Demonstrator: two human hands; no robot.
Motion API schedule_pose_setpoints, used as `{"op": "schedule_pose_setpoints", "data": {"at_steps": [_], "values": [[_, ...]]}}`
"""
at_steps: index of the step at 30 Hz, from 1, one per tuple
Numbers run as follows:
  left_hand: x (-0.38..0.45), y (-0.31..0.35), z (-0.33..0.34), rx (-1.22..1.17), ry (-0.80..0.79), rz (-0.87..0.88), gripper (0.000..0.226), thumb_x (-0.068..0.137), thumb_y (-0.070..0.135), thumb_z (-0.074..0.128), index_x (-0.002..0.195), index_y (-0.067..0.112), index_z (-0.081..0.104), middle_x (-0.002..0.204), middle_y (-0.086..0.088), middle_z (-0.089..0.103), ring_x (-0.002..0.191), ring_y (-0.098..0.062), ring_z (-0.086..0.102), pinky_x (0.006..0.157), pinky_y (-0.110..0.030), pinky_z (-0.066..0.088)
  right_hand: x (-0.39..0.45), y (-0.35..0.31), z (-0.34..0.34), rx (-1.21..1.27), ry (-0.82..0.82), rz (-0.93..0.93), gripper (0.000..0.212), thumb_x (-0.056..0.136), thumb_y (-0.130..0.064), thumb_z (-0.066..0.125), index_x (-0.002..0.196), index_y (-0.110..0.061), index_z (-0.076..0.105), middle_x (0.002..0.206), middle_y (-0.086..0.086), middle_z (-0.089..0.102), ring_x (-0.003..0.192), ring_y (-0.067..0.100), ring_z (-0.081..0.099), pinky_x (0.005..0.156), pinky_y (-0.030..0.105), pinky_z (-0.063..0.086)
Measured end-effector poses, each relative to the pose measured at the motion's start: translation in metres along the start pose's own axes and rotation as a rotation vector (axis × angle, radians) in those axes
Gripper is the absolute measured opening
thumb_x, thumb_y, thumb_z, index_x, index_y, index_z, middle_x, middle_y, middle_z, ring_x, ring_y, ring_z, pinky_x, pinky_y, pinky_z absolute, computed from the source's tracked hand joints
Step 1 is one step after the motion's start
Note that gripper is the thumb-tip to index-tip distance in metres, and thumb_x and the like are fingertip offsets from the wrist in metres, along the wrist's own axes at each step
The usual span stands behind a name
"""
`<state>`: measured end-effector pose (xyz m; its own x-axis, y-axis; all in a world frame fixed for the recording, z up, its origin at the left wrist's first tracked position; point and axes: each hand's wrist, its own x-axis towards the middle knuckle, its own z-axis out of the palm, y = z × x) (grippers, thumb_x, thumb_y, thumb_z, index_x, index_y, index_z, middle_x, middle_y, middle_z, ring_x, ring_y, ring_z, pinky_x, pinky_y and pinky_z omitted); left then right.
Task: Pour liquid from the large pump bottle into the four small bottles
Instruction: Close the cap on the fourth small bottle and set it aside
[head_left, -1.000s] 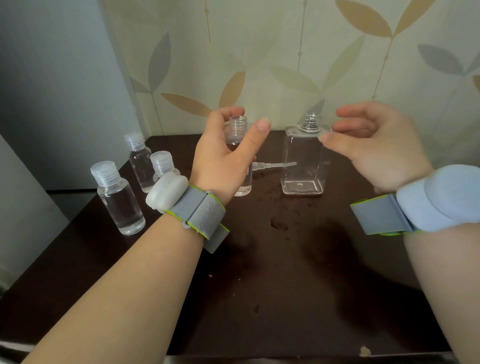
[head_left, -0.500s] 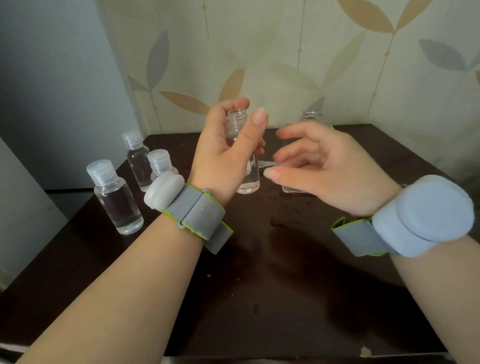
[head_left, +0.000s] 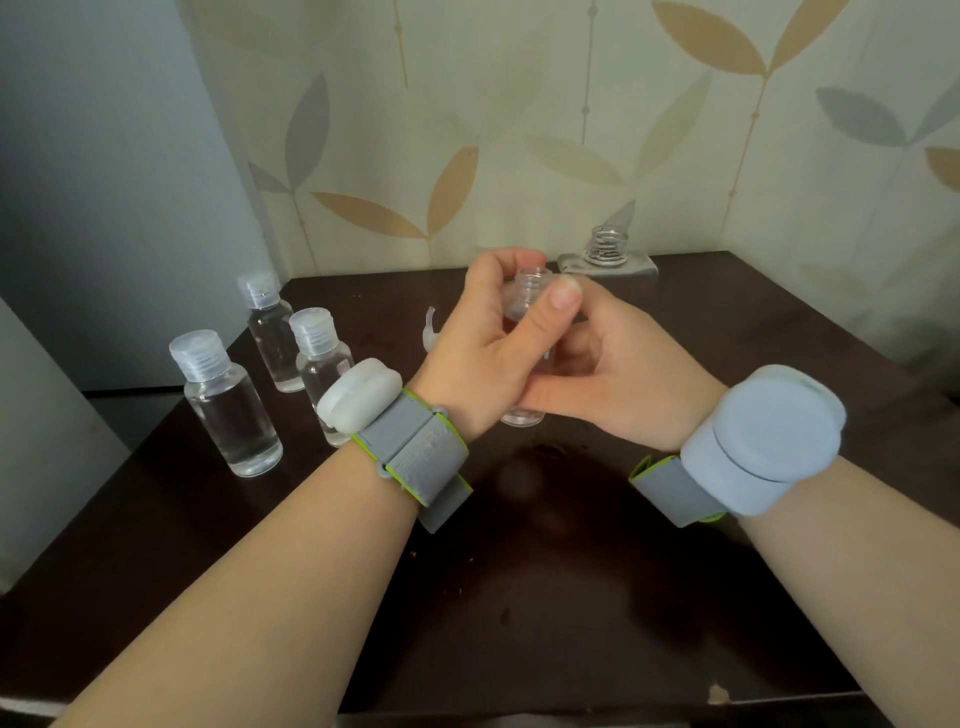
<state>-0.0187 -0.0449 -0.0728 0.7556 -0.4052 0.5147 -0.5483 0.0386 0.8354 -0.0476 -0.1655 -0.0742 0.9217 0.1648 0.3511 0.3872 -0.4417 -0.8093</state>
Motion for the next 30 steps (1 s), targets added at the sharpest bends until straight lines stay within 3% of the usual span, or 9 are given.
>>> {"op": "schedule_pose_setpoints", "data": {"at_steps": [3,6,11,13,15,17,22,25,30], "values": [[-0.001,0.001,0.001,0.032,-0.031,-0.016,0.041,0.075,0.045,0.054,0.105,0.025,0.035,0.085,0.012,0.052,0.065,0.012,0.056,0.065,-0.008,0.046,0.000,0.001,-0.001,-0.046,0.003,-0.031,0.067,0.061,-0.023,0.074,0.122,-0.022,0.047,0.099,0.001,0.067,0.090,0.017,0.065,0.085,0.043,0.051],[-0.001,0.003,0.002,0.123,-0.035,-0.027,0.053,0.076,0.048,0.057,0.111,0.022,0.029,0.091,0.012,0.050,0.070,0.013,0.054,0.070,-0.007,0.046,-0.002,0.001,-0.003,-0.107,0.036,-0.051,0.067,0.063,-0.018,0.072,0.124,-0.025,0.045,0.096,-0.006,0.066,0.085,0.009,0.064,0.080,0.029,0.052],[-0.006,0.006,0.004,0.374,-0.044,-0.036,0.058,0.067,0.046,0.054,0.113,0.026,0.025,0.112,0.001,0.048,0.104,-0.012,0.053,0.088,-0.021,0.046,0.001,0.005,-0.004,-0.142,0.047,-0.025,0.060,0.071,-0.015,0.066,0.125,-0.029,0.044,0.093,-0.004,0.068,0.081,0.009,0.064,0.072,0.016,0.049],[-0.007,0.008,0.004,0.456,-0.051,-0.052,0.069,0.067,0.052,0.055,0.123,0.022,0.029,0.118,0.001,0.045,0.115,-0.016,0.047,0.096,-0.027,0.042,0.003,0.009,-0.003,-0.134,0.049,-0.020,0.054,0.073,-0.016,0.066,0.122,-0.028,0.046,0.086,-0.010,0.066,0.080,0.007,0.064,0.070,0.013,0.047],[-0.006,0.014,0.002,0.525,-0.036,-0.036,0.075,0.073,0.056,0.059,0.129,0.014,0.034,0.118,0.002,0.044,0.119,-0.014,0.043,0.097,-0.022,0.036,0.003,0.010,-0.005,-0.123,0.064,-0.021,0.054,0.072,-0.018,0.068,0.121,-0.028,0.047,0.083,-0.014,0.064,0.078,-0.002,0.062,0.066,0.006,0.044],[-0.005,0.021,-0.003,0.599,-0.005,-0.013,0.064,0.078,0.045,0.061,0.128,0.012,0.039,0.114,0.004,0.044,0.117,-0.014,0.043,0.094,-0.019,0.033,0.002,0.010,-0.006,-0.092,0.081,-0.025,0.055,0.069,-0.021,0.070,0.118,-0.032,0.048,0.081,-0.016,0.064,0.074,-0.006,0.061,0.064,0.003,0.043],[-0.012,0.036,-0.026,0.869,-0.020,0.003,0.042,0.087,0.027,0.056,0.125,0.013,0.045,0.114,0.005,0.049,0.114,-0.014,0.043,0.085,-0.015,0.028,0.000,0.011,-0.004,-0.049,0.065,-0.024,0.047,0.067,-0.027,0.072,0.106,-0.036,0.047,0.088,-0.007,0.069,0.079,0.006,0.066,0.080,0.026,0.052],[-0.018,0.041,-0.044,1.060,-0.153,-0.040,0.032,0.090,0.013,0.049,0.122,0.015,0.051,0.119,-0.004,0.054,0.113,-0.019,0.046,0.088,-0.019,0.028,0.000,0.011,-0.005,-0.098,0.073,-0.017,0.048,0.063,-0.034,0.070,0.106,-0.032,0.049,0.084,-0.010,0.068,0.076,0.003,0.065,0.079,0.023,0.051],[-0.027,0.053,-0.060,1.270,-0.346,-0.286,0.036,0.094,0.014,0.042,0.128,0.024,0.044,0.125,-0.002,0.047,0.116,-0.017,0.044,0.092,-0.020,0.029,0.000,0.009,-0.005,-0.153,0.027,-0.020,0.045,0.067,-0.029,0.072,0.107,-0.027,0.051,0.085,0.002,0.069,0.078,0.018,0.065,0.082,0.036,0.051]]}}
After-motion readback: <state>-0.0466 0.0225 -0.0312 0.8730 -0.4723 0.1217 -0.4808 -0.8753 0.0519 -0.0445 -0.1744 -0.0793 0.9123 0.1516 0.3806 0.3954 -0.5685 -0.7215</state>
